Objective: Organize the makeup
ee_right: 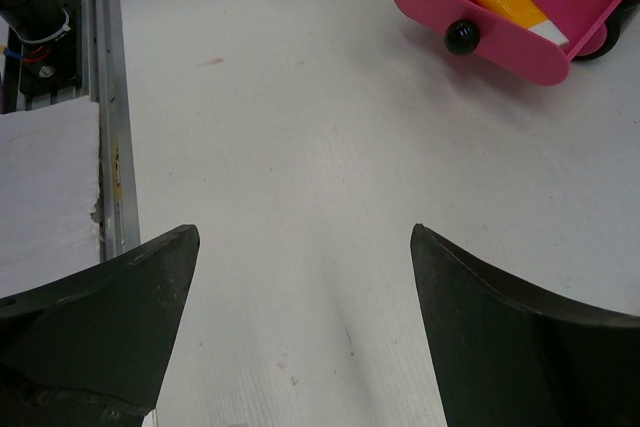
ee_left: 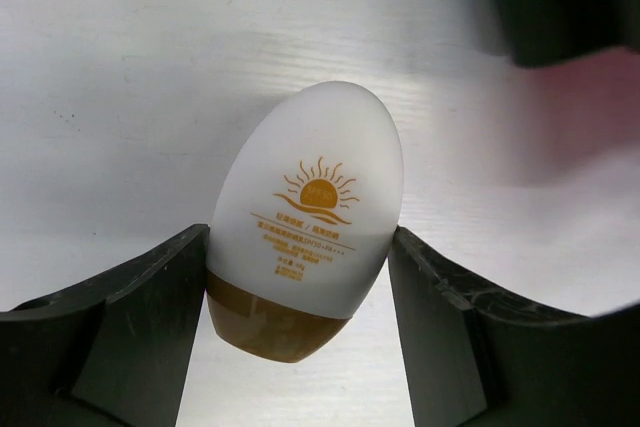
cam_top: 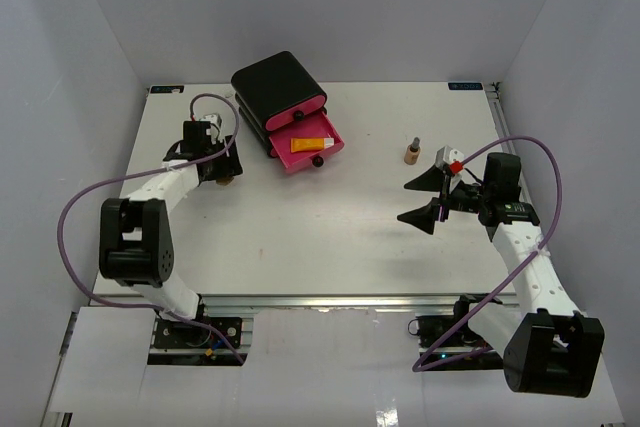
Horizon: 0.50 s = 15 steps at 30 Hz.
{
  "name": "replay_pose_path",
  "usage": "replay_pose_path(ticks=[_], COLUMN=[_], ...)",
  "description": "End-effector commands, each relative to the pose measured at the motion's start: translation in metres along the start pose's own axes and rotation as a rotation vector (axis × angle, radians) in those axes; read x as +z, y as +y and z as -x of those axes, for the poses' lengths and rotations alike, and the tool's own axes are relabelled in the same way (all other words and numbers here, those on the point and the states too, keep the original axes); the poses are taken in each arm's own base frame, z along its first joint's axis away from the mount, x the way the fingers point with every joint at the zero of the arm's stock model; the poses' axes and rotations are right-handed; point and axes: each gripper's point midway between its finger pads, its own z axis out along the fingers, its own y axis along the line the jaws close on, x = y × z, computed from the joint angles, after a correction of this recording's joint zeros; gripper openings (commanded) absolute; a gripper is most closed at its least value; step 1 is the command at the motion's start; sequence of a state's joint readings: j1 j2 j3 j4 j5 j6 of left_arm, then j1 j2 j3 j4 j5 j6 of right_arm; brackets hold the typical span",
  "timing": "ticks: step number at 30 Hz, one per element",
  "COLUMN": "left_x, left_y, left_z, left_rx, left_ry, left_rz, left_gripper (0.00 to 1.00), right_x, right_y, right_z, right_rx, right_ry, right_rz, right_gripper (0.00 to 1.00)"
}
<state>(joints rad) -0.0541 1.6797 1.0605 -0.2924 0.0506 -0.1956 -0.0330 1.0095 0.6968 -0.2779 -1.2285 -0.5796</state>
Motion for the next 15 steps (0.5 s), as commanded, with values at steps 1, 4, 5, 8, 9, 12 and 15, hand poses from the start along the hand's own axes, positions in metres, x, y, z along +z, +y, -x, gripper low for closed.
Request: replay_pose_path(ticks=[1,4,5,8,9,12,15], left_x=[-0.062,-0.085,-0.092,-0.108,-0.111,-0.115,-0.118], left_y=[-0.047,-0.078,-0.093,-0.128,-0.138,-0.159,-0.182], left_z=[0.037,0.035,0.034,0.033,0.035,0.040,0.048], left_rx=[0.004,0.076,0.118,0.228,0.256,0.366,0.479], left_ry=[-0.189,-0.229,-0.241,-0.271,-0.281,-0.312,-0.347], left_rz=[-0.164,-0.237,-0.263,-0.307,-0.311,-0.294,-0.269], left_gripper=[0.23,0.23,0.23,0.23,0.22,0.22,0.22], right_x=[-0.002,-0.002,-0.002,-0.001,-0.001,-0.002,-0.002], right_y=[0.002,0.002,0.002,0.000,0.000,-0.001,-0.002], right_z=[0.013,0.013,0.012,0.011,0.010,0.009,0.008], right_rx=[-0.043,-0.043,-0.042,-0.037,-0.036,-0.031,-0.029], right_ry=[-0.033,-0.032,-0.032,-0.028,-0.028,-0.026,-0.025], right_rz=[0.017,0.017,0.016,0.014,0.013,0.009,0.005], right_gripper=[0.92,0.92,0.92,0.92,0.92,0.92,0.92])
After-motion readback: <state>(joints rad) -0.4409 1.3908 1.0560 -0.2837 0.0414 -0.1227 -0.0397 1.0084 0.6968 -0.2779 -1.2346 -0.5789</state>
